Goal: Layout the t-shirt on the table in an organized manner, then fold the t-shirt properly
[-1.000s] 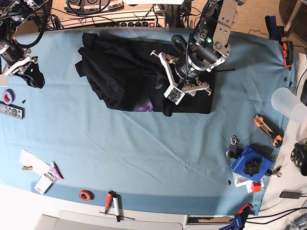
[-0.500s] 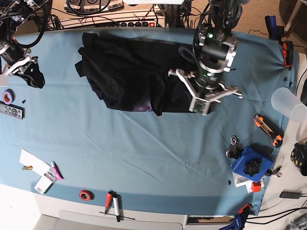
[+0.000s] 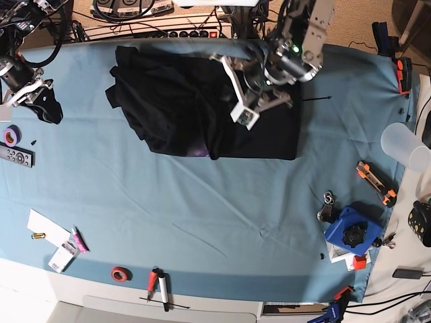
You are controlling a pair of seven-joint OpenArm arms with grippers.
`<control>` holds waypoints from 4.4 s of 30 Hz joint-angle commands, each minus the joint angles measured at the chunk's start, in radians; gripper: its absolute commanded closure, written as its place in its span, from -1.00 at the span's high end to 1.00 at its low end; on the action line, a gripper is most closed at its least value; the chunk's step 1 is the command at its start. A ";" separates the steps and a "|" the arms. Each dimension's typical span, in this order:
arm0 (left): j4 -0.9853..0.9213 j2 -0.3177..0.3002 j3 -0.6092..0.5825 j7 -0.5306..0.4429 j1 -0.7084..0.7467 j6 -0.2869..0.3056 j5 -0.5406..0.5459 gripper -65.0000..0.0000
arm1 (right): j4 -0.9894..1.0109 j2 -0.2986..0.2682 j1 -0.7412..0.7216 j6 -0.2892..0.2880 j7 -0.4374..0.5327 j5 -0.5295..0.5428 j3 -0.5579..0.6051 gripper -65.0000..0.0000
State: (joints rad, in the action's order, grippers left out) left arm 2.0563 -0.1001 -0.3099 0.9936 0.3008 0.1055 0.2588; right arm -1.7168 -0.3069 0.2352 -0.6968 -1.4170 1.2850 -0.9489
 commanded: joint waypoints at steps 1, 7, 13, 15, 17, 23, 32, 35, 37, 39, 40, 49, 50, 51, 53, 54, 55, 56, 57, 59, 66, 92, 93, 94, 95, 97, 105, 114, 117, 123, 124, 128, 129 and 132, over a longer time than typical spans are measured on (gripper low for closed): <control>0.016 0.005 -0.020 -0.021 0.005 0.005 0.012 -0.62 | -0.017 -0.020 -0.006 -0.001 0.021 0.027 -0.008 -0.46; 0.026 0.006 -0.151 -0.021 0.011 0.005 -0.003 -0.62 | -0.017 -0.024 -0.005 -0.001 0.021 0.046 -0.008 -0.46; 0.104 0.020 -0.171 -0.023 -0.010 -0.025 -0.144 -0.62 | -0.017 -0.050 -0.005 -0.001 0.021 0.070 -0.008 -0.46; 0.108 0.019 -0.171 -0.023 -0.021 -0.059 -0.202 -0.62 | -0.017 -0.063 -0.005 -0.001 0.021 0.076 -0.008 -0.46; 0.103 0.019 -0.171 -0.039 -0.021 -0.096 -0.286 -0.62 | -0.017 -0.075 -0.005 -0.001 0.021 0.101 -0.008 -0.46; 0.023 0.019 -0.171 -0.043 -0.021 -0.193 -0.472 -0.62 | -0.017 -0.073 -0.005 -0.001 0.021 0.132 -0.008 -0.46; -0.067 0.020 -0.276 -0.032 -0.025 -0.080 -0.275 -0.62 | -0.017 -0.073 -0.001 -0.001 0.021 0.125 -0.008 -0.19; -0.047 0.019 -0.309 -0.026 -0.044 -0.098 -0.330 -0.62 | -0.017 -0.073 0.013 -0.001 0.021 0.099 -0.008 0.10; -0.027 0.019 -0.315 -0.012 -0.058 -0.126 -0.342 -0.62 | -0.017 -0.072 0.019 -0.001 0.021 0.102 -0.008 0.10; -0.004 0.019 -0.315 0.006 -0.069 -0.140 -0.343 -0.62 | -0.017 -0.067 0.019 -0.001 0.021 0.103 -0.007 0.10; 0.007 0.019 -0.315 0.014 -0.071 -0.139 -0.354 -0.62 | -0.017 -0.059 0.016 -0.001 0.021 0.103 -0.005 0.10; 0.018 0.019 -0.315 0.012 -0.071 -0.139 -0.416 -0.62 | -0.016 0.058 0.017 -0.001 0.021 0.088 0.195 0.10; 0.018 0.019 -0.315 0.012 -0.071 -0.139 -0.416 -0.62 | -0.016 0.069 0.016 -0.001 0.021 0.067 0.233 0.10; 0.018 0.019 -0.315 0.013 -0.071 -0.139 -0.416 -0.62 | -0.016 0.079 0.017 -0.001 0.021 0.031 0.268 0.10; 0.018 0.019 -0.315 0.012 -0.071 -0.139 -0.416 -0.62 | -0.016 0.103 0.017 -0.001 0.021 -0.075 0.319 0.10; 0.018 0.019 -0.315 0.012 -0.071 -0.139 -0.416 -0.62 | -0.016 0.117 0.017 -0.001 0.021 -0.133 0.334 0.10; 0.018 0.019 -0.315 0.012 -0.071 -0.139 -0.416 -0.62 | -0.016 0.132 0.017 -0.001 0.021 -0.183 0.343 0.10; 0.018 0.019 -0.315 0.012 -0.071 -0.139 -0.416 -0.62 | -0.016 0.146 0.017 -0.001 0.021 -0.223 0.347 0.10; 0.017 0.019 -0.315 0.012 -0.071 -0.139 -0.416 -0.62 | -0.016 0.159 0.017 -0.001 0.024 -0.247 0.347 0.10; 0.018 0.019 -0.315 0.009 -0.071 -0.139 -0.416 -0.62 | -0.016 0.173 0.017 -0.001 0.028 -0.284 0.347 0.10; 0.017 0.019 -0.315 0.001 -0.080 -0.139 -0.416 -0.62 | -0.014 0.194 0.022 0.017 0.026 -0.372 0.385 0.10; 0.038 0.016 -0.315 0.036 -0.085 -0.139 -0.416 -0.62 | 0.100 0.136 -0.159 -0.001 0.165 -0.615 0.336 -1.00; 0.049 0.016 -0.315 0.043 -0.085 -0.139 -0.416 -0.62 | 0.100 0.111 -0.172 -0.001 0.174 -0.632 0.326 -1.00; 0.063 0.016 -0.315 0.049 -0.085 -0.139 -0.416 -0.62 | 0.100 0.083 -0.185 -0.001 0.186 -0.649 0.320 -1.00; 0.079 0.016 -0.315 0.056 -0.085 -0.139 -0.416 -0.62 | 0.100 0.055 -0.196 -0.001 0.198 -0.664 0.319 -1.00; 0.113 0.016 -0.315 0.063 -0.085 -0.139 -0.417 -0.62 | 0.100 0.003 -0.216 0.000 0.203 -0.676 0.319 -1.00; 0.142 -0.016 -0.301 0.111 -0.084 -0.198 -0.623 -0.62 | 0.093 -0.108 -0.227 0.043 0.186 -0.676 0.319 -1.00; 0.141 -0.085 0.040 0.113 -0.084 -0.300 -0.572 -0.76 | -0.109 -0.021 -0.222 0.039 0.126 -0.583 0.369 -1.00; 0.140 -0.086 0.159 0.113 -0.084 -0.284 -0.453 -0.76 | -0.211 0.022 -0.198 0.039 0.123 -0.554 0.443 -1.00; 0.140 -0.086 0.249 0.098 -0.082 -0.236 -0.326 -0.76 | -0.344 0.091 -0.134 0.039 0.122 -0.551 0.655 -1.00; 0.140 -0.086 0.249 0.098 -0.082 -0.236 -0.325 -0.76 | -0.344 0.101 -0.127 0.039 0.122 -0.570 0.691 -1.00; 0.140 -0.085 0.249 0.096 -0.082 -0.236 -0.325 -0.76 | -0.344 0.121 -0.113 0.040 0.128 -0.698 0.835 -1.00; 0.140 -0.086 0.249 0.089 -0.082 -0.236 -0.325 -0.76 | -0.344 0.121 -0.114 0.040 0.131 -0.710 0.869 -1.00; 0.140 -0.085 0.249 0.079 -0.082 -0.236 -0.325 -0.76 | -0.344 0.122 -0.114 0.040 0.141 -0.720 0.960 -1.00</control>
State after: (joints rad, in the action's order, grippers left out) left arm 2.1796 -0.1856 -0.0635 1.0950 0.2264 -0.1303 -0.0589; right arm -2.0441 -0.1806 0.1329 -0.6544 -1.3048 0.5480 0.0151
